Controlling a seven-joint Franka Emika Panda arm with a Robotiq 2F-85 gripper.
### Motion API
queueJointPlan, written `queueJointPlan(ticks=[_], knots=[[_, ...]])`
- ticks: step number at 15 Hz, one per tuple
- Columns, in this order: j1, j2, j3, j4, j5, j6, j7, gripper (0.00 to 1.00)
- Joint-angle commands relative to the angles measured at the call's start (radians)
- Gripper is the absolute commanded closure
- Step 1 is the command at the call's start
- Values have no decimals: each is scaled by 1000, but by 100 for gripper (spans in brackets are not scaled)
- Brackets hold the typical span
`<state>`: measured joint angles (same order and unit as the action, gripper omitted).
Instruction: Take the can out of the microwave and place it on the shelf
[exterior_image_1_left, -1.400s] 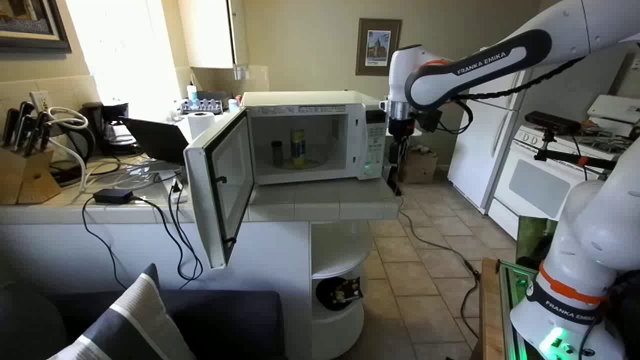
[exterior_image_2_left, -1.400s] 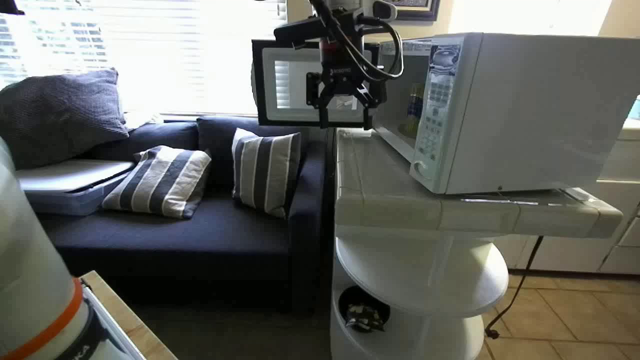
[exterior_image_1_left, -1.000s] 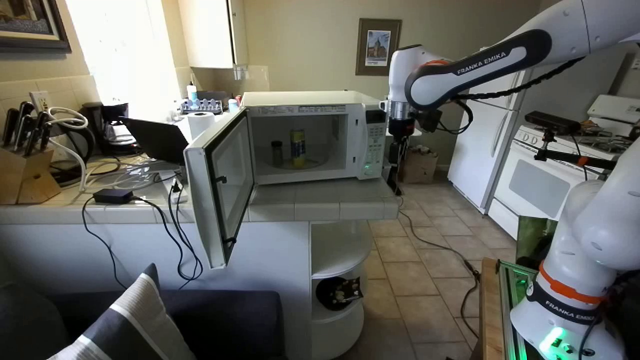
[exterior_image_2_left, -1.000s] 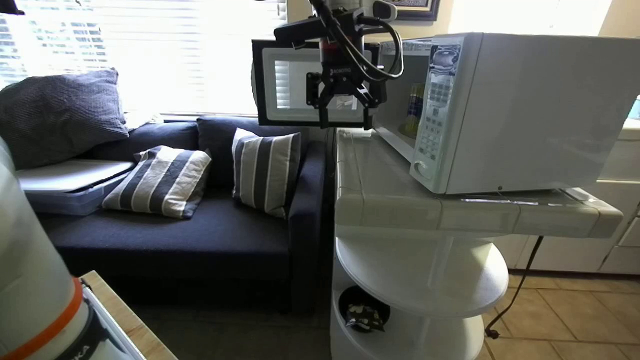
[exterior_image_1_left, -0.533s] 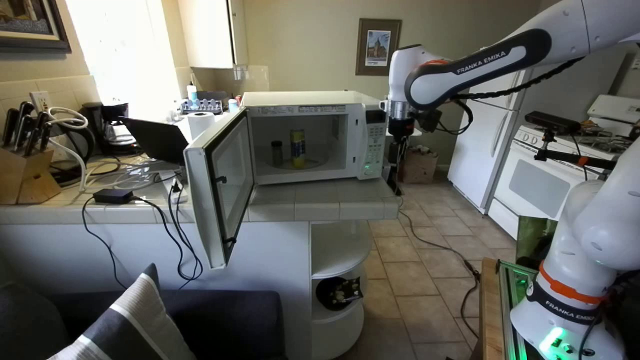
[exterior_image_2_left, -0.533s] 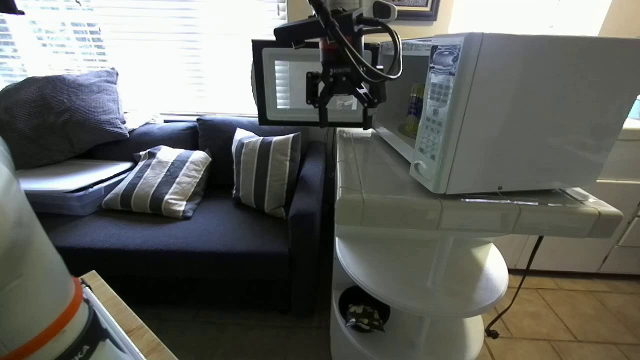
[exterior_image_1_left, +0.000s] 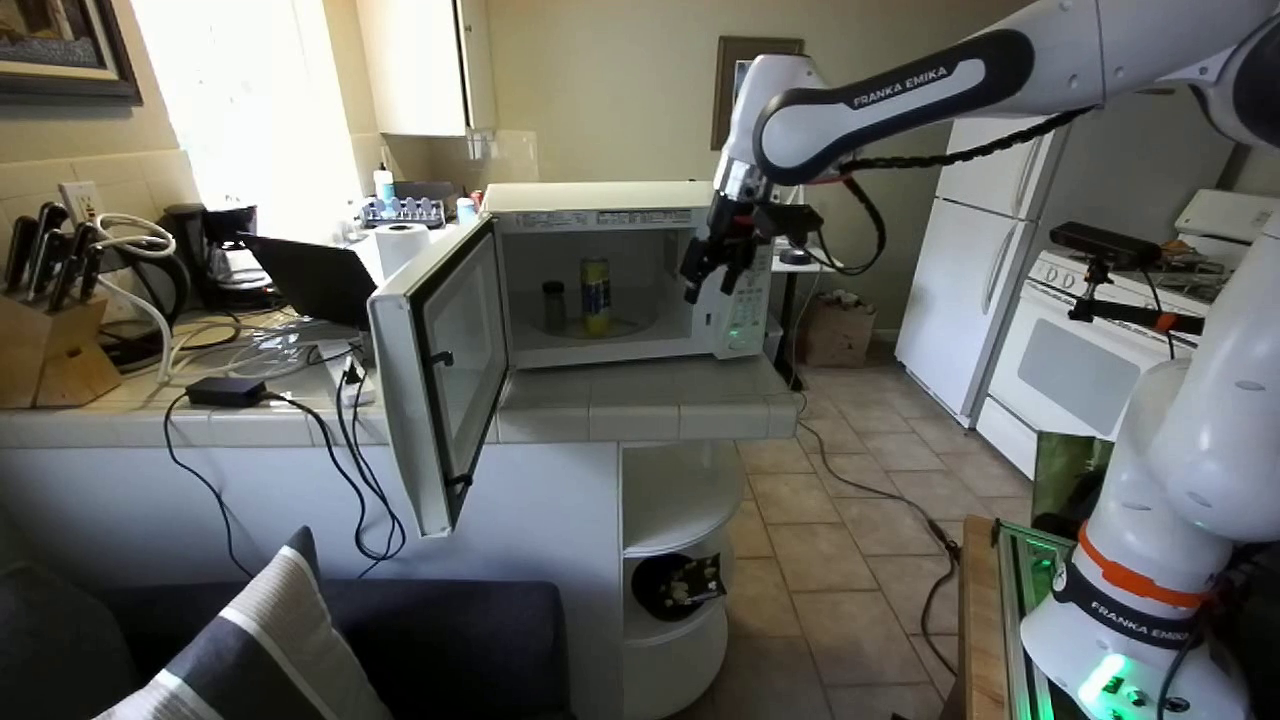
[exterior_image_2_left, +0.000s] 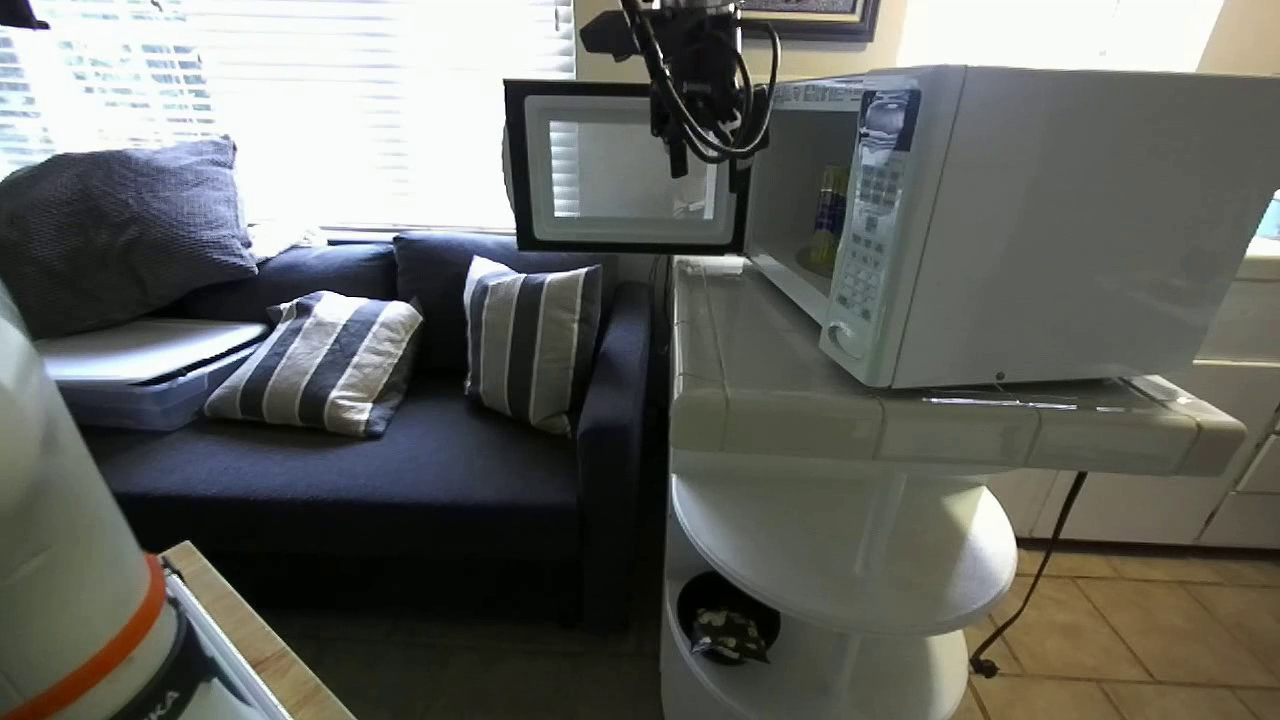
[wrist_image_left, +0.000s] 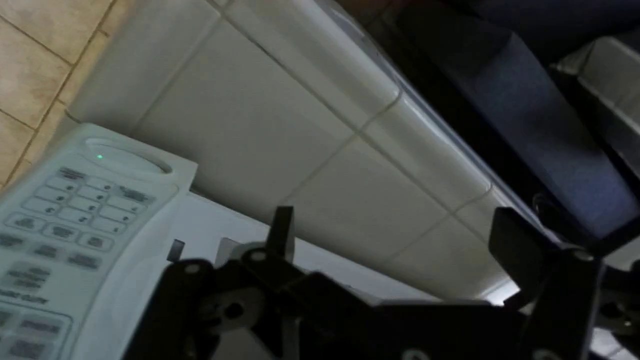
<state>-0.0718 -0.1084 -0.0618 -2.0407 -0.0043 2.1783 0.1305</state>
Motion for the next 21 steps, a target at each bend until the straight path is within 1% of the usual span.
queueJointPlan(ticks=[1,4,6,8,9,10,11,18,20,21], knots=[[16,169,35,128,-5,103,246,0],[45,281,33,191,-96,230,473,0],[80,349,3,235,-194,311,621,0],[122,411,-46,290,-322,348,776,0],[95,341,-17,215,-227,332,645,0],[104,362,-26,230,-241,339,667,0],[104,366,-27,231,-237,339,660,0],[102,353,-27,231,-237,339,656,0],[128,380,-63,278,-315,298,759,0],[136,392,-73,295,-339,287,788,0]])
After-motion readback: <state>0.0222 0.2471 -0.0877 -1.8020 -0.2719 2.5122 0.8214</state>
